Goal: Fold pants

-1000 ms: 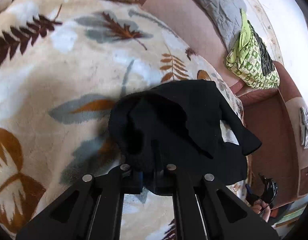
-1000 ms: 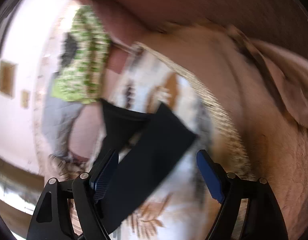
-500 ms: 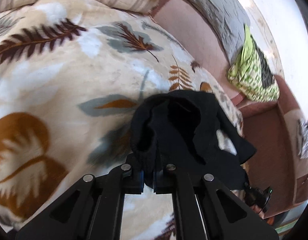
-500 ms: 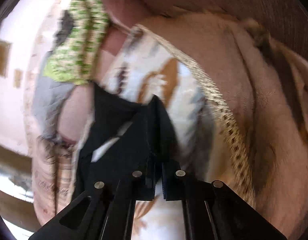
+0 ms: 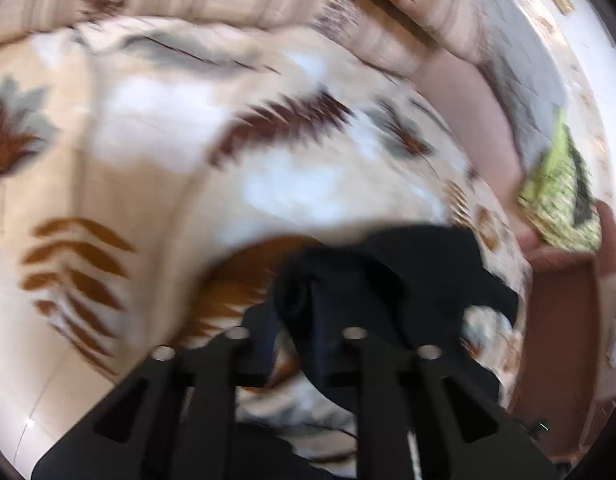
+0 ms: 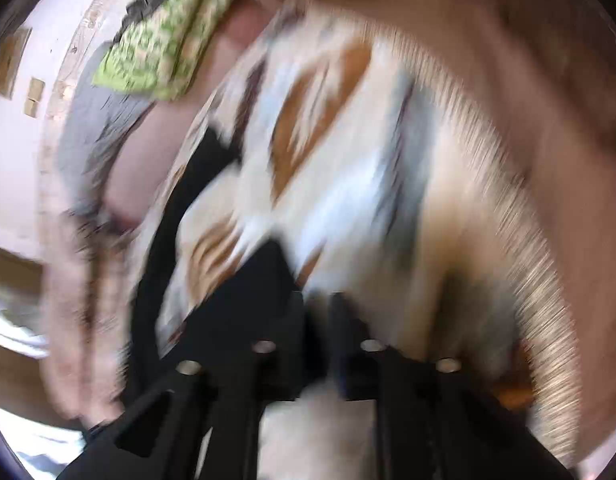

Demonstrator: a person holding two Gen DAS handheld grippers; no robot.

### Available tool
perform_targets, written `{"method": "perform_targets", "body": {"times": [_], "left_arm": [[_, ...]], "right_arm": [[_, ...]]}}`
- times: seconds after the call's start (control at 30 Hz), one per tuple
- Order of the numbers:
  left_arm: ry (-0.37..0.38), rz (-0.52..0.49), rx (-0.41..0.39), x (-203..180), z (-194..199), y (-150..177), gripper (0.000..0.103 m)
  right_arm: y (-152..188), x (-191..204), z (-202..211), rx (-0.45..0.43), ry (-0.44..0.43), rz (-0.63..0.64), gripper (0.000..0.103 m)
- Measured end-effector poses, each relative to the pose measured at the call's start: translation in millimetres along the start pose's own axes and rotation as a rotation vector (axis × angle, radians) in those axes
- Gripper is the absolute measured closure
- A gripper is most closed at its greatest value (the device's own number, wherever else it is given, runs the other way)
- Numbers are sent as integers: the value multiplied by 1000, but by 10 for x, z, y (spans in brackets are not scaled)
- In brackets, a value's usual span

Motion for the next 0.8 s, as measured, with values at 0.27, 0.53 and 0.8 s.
{"method": "perform_targets", "body": {"times": [0.27,0.53,0.8], "left_arm": [[299,-73,87,-727,129,403,42],[361,33,361,-1145,-698,881,42],[390,34,288,-1158,-673,788,100]], "right_arm": [[-502,956,-26,-124,-59,276,55],[-403,1263,-386,-116,-147,289,47],[-766,855,-754,-36,-368,16,46]]}}
Point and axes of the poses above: each gripper's, at about its wrist camera, not at the fingertips, and z roughly against the way its jaws point, x to its left, y to its underside, the point moved 4 cm from there along -z, roughly the way its jaws point, and after that the axes turned 7 degrees about -y, right-handed, at the moved point
